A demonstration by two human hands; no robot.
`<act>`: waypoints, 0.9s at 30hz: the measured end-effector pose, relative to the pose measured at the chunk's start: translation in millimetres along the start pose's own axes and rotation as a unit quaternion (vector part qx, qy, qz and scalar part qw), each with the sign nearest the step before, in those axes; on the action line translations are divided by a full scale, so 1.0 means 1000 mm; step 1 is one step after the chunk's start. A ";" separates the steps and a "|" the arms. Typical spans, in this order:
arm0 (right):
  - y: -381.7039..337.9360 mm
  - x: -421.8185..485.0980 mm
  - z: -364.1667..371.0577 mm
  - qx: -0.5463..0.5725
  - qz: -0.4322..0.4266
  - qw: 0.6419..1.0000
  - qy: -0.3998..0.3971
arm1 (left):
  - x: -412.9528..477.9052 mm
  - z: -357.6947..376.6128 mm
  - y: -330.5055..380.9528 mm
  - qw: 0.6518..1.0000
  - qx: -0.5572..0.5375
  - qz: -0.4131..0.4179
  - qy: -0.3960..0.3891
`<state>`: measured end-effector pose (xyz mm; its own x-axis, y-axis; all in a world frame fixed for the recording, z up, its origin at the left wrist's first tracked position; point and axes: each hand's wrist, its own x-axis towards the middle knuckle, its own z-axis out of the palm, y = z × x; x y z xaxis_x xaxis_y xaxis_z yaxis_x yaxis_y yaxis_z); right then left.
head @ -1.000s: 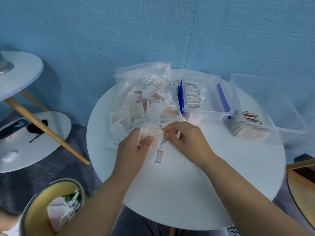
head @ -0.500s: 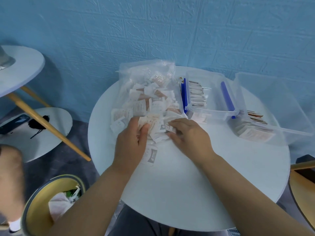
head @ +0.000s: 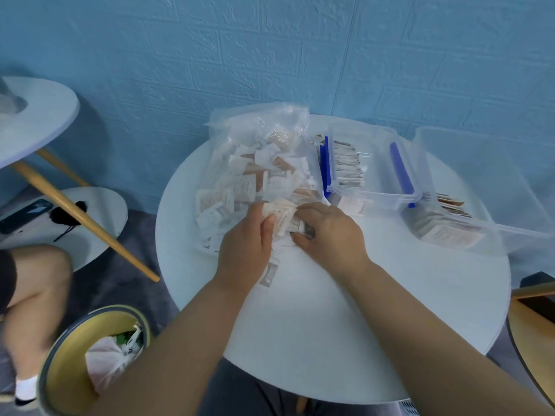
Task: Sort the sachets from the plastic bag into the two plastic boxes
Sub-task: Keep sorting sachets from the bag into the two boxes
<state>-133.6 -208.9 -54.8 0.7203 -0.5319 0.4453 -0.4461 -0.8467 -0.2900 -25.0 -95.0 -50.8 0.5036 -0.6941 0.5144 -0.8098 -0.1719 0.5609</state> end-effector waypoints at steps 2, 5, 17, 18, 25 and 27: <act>0.001 -0.002 0.000 -0.005 -0.026 0.999 0.046 | 0.002 -0.002 -0.001 0.999 -0.018 -0.046 0.019; 0.002 -0.005 -0.001 0.017 -0.062 0.993 0.095 | 0.002 -0.006 -0.002 0.993 -0.056 -0.094 0.044; -0.010 -0.005 -0.033 0.383 0.204 0.899 0.053 | 0.005 -0.010 0.004 0.979 -0.132 -0.137 0.076; -0.011 -0.004 -0.034 0.393 0.218 0.892 0.053 | 0.006 -0.010 0.005 0.977 -0.137 -0.143 0.075; -0.017 -0.002 -0.041 0.476 0.270 0.835 0.055 | 0.015 -0.010 0.027 0.923 -0.303 -0.235 0.019; -0.018 -0.004 -0.042 0.480 0.273 0.832 0.058 | 0.015 -0.006 0.036 0.899 -0.347 -0.268 -0.003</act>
<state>-151.2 -192.4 -15.6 0.4684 -0.8791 0.0878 -0.0204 -0.1101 -0.9937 -44.8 -107.4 -19.2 0.7617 -0.6462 0.0476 -0.0680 -0.0068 0.9977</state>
